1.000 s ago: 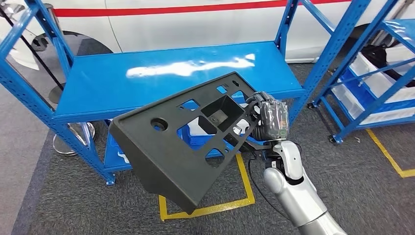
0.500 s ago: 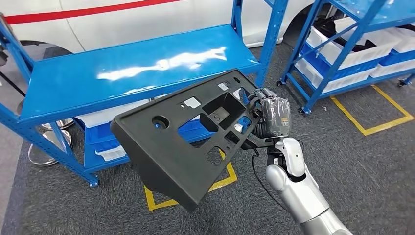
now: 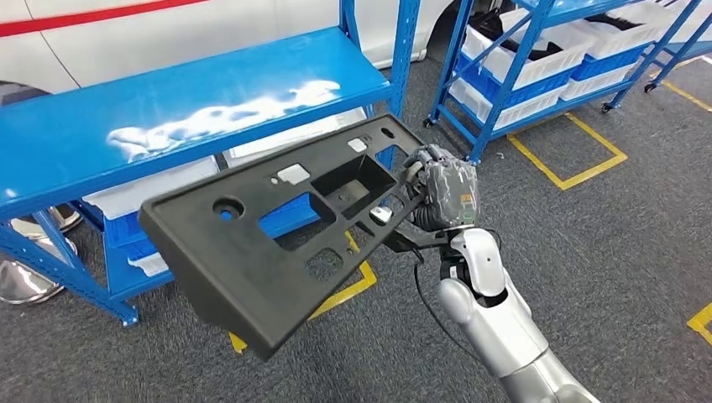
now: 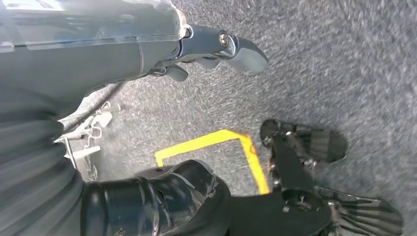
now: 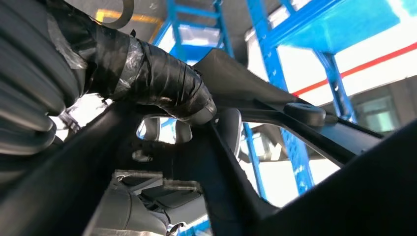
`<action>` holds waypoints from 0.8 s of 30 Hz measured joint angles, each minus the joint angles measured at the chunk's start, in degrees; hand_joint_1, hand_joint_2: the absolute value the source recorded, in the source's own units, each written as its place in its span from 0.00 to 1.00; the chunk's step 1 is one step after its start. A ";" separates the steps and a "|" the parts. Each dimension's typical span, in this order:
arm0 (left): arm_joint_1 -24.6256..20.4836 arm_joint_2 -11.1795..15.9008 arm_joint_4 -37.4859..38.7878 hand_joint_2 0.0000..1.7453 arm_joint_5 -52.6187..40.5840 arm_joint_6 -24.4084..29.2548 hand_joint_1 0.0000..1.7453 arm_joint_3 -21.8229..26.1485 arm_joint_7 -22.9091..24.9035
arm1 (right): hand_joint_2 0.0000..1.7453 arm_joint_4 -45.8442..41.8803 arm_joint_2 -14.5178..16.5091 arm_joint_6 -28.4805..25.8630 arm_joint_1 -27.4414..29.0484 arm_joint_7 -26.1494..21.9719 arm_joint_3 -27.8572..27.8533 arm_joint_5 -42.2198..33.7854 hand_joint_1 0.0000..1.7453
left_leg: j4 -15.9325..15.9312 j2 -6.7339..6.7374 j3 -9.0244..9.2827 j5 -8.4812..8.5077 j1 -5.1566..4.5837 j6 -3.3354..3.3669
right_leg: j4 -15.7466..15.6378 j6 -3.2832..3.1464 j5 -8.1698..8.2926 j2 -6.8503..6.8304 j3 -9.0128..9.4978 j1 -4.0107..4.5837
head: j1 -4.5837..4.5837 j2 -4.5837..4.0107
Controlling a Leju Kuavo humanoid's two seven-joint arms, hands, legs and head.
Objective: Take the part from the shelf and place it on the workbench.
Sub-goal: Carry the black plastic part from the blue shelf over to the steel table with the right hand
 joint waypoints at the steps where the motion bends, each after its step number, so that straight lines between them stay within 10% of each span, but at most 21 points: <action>1: 0.09 0.06 0.00 1.00 0.17 -0.20 0.00 0.16 -0.09 | 1.00 0.25 0.77 -0.24 -0.55 0.71 0.65 0.71 1.00 | 0.05 0.80 -0.73 0.53 -0.09 0.18 | 3.54 0.28 -2.98 -1.09 -0.81 -0.20 | 0.06 0.00; 3: 0.20 0.24 0.00 1.00 0.26 -0.82 0.00 0.58 -0.19 | 1.00 1.22 2.55 -0.73 -1.56 2.27 2.19 2.05 1.00 | 0.43 2.68 -2.37 1.44 -0.18 0.20 | 10.15 0.82 -5.77 -1.90 -1.70 -0.64 | 0.02 0.00; 5: 0.13 0.37 0.00 1.00 0.13 -1.51 0.00 0.90 -0.14 | 1.00 2.84 4.39 -1.06 -2.88 3.60 3.97 2.96 1.00 | 1.08 4.45 -4.16 2.19 -0.16 -0.14 | 11.03 1.18 -3.76 -2.39 0.25 -1.01 | 0.02 0.00; 9: -0.06 0.41 -0.01 1.00 -0.14 -2.07 0.00 1.24 0.08 | 1.00 5.54 7.51 -1.49 -5.88 4.73 6.64 3.54 1.00 | 2.38 7.04 -6.42 3.24 -0.27 -1.34 | -1.39 0.33 -3.49 -5.79 9.81 -0.32 | -0.01 0.00; 12: -0.12 0.19 0.00 1.00 -1.42 -2.05 0.00 1.25 0.55 | 1.00 6.16 7.70 -2.07 -6.28 5.23 7.66 3.01 1.00 | 2.29 7.97 -6.80 4.06 -0.05 -2.60 | -4.24 -1.43 -3.67 -5.34 10.26 0.42 | -0.02 0.00; 16: 0.51 -0.05 0.00 1.00 -3.23 -1.45 0.00 1.13 0.41 | 1.00 2.11 3.51 -2.24 -1.93 4.92 7.21 0.72 1.00 | 9.62 2.03 -9.18 -3.26 0.43 -3.29 | -5.37 -3.11 -1.30 -3.71 8.85 0.17 | -0.04 0.00; 19: 0.81 -0.06 0.00 1.00 -4.13 -1.20 0.00 1.10 -0.03 | 1.00 -2.04 -0.64 -2.13 2.43 3.13 5.34 -1.38 1.00 | 17.29 0.98 -10.03 -7.17 0.46 -3.43 | -4.99 -3.25 0.15 -1.78 6.74 0.32 | -0.03 0.00; 24: 0.70 0.21 0.00 1.00 -4.53 -1.26 0.00 1.07 -0.55 | 1.00 -5.99 -4.65 -1.09 5.11 1.47 2.35 -3.00 1.00 | 3.53 -3.05 -0.39 -3.04 0.95 -3.22 | -3.05 -1.67 1.98 2.42 3.16 -0.22 | -0.04 0.00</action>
